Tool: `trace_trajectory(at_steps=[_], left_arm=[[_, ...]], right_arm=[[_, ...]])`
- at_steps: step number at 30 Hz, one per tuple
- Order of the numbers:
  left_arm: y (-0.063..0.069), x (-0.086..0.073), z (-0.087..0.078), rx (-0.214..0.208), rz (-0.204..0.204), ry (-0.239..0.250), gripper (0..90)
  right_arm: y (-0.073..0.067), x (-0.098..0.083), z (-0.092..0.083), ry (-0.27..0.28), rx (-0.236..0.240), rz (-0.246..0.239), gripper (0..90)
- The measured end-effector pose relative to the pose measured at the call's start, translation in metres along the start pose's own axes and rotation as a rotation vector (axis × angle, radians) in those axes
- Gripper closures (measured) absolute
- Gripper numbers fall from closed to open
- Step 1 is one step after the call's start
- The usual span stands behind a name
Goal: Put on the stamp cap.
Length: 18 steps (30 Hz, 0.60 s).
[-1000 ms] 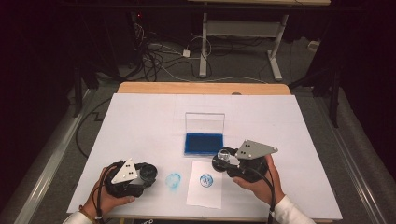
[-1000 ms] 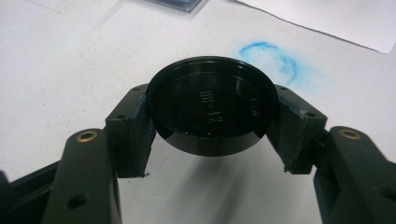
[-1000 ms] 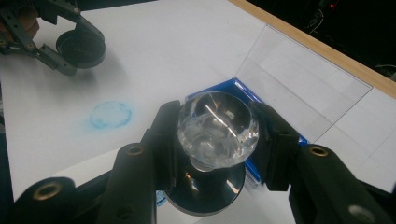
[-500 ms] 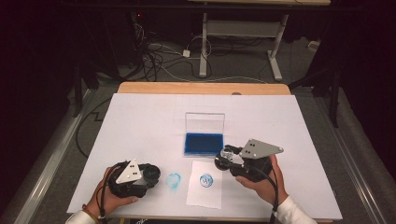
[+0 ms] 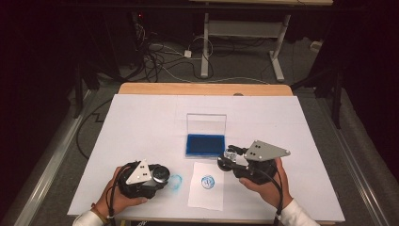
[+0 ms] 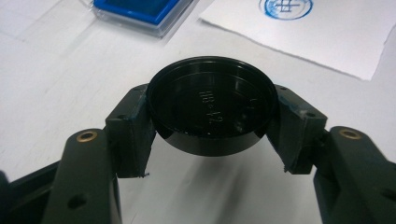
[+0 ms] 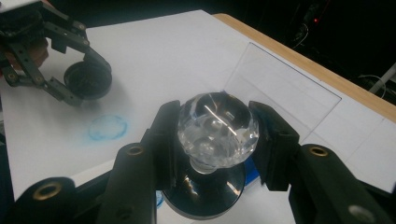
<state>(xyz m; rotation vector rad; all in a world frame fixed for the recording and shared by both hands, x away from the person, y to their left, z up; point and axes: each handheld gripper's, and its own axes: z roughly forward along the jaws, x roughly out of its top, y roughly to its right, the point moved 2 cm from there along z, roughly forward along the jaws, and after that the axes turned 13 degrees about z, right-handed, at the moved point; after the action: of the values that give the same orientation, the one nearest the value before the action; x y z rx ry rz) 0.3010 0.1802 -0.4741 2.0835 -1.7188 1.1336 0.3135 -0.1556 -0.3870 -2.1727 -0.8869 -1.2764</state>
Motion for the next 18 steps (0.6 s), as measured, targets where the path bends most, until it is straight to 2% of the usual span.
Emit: trace_trajectory(at_steps=[18], left_arm=[[0.006,0.014,0.014,-0.041,0.017,0.016,36.4]], right_arm=[[-0.009,0.005,0.005,0.009,0.028,-0.009,57.0]])
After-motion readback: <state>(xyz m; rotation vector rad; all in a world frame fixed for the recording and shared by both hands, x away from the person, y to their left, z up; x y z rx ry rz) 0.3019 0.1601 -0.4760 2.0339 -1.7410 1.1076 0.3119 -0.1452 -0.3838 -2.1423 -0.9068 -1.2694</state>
